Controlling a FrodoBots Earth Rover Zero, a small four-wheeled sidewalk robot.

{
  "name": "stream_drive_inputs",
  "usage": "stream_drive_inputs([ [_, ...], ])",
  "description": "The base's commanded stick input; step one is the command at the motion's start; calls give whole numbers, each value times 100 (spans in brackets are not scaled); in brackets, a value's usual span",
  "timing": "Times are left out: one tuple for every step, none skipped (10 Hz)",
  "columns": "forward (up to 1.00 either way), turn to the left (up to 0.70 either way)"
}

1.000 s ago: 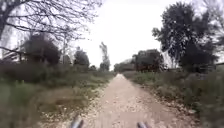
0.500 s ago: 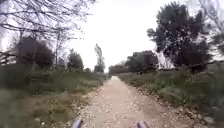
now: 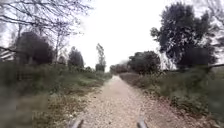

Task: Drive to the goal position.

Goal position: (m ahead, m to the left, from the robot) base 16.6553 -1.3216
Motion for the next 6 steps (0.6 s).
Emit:
stream_drive_inputs([
  [70,0],
  [70,0],
  [70,0],
  [70,0],
  [70,0],
  [70,0],
])
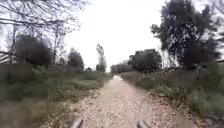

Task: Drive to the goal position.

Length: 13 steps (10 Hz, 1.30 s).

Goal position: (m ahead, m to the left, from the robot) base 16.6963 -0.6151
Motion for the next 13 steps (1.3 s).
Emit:
stream_drive_inputs([
  [70,0],
  [70,-35],
  [70,-35],
  [70,-17],
  [70,0],
  [70,0],
  [70,0],
  [70,0],
  [70,0],
  [70,0],
  [70,-9],
  [70,-35],
  [70,-11],
])
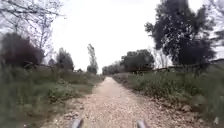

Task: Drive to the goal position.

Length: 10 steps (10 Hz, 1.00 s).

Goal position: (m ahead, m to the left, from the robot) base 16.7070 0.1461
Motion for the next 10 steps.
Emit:
stream_drive_inputs([
  [70,0],
  [70,0],
  [70,0],
  [70,0],
  [70,0],
  [70,0],
  [70,0],
  [70,0],
  [70,0],
  [70,0],
])
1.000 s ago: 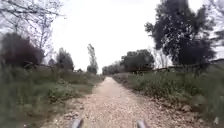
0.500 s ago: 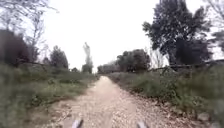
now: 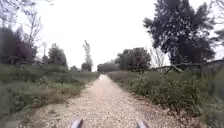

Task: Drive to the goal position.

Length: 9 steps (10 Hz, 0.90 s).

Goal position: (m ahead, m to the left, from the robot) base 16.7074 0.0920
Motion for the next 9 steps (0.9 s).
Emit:
stream_drive_inputs([
  [70,0],
  [70,0],
  [70,0],
  [70,0],
  [70,0],
  [70,0],
  [70,0],
  [70,0],
  [70,0],
])
